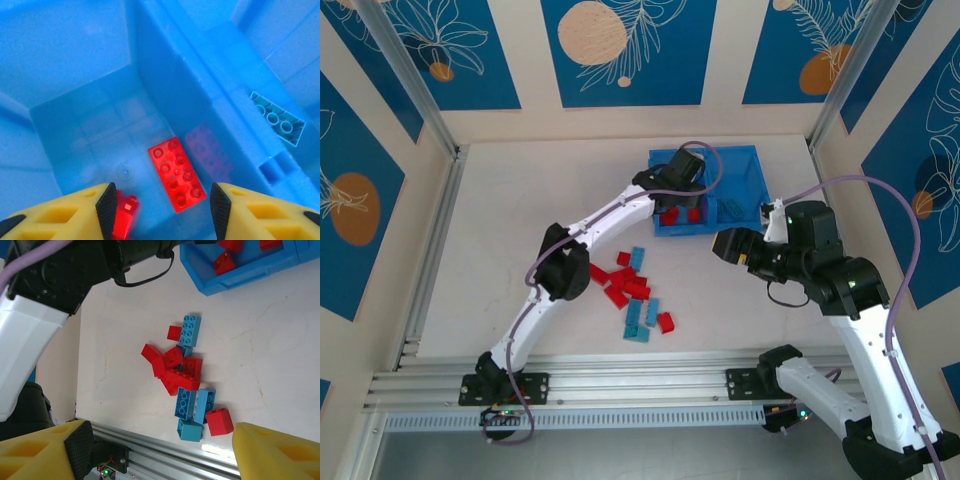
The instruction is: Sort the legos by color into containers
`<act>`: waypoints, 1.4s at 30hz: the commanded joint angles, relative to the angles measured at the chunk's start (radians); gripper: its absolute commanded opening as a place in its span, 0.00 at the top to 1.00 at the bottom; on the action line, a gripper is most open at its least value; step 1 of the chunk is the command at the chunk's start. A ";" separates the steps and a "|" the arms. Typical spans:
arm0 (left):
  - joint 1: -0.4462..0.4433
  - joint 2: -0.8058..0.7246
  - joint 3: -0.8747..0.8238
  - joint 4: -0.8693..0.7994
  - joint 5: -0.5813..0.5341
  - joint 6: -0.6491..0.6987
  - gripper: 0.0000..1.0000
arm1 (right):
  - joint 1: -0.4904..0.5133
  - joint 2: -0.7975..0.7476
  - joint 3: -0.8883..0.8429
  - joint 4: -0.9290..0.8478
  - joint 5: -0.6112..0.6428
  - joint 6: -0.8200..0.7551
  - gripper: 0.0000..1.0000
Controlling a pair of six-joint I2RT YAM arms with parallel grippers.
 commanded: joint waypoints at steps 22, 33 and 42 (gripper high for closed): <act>-0.003 -1.447 -1.221 0.168 0.262 0.677 0.39 | 0.478 0.486 -0.047 0.169 0.160 -0.402 0.24; -0.002 -1.806 -1.546 -0.007 0.410 1.051 0.00 | 0.572 0.871 0.050 0.251 0.300 -0.570 0.23; -0.002 -1.780 -1.581 0.028 0.486 1.078 0.00 | 0.551 0.967 0.054 0.296 0.256 -0.583 0.52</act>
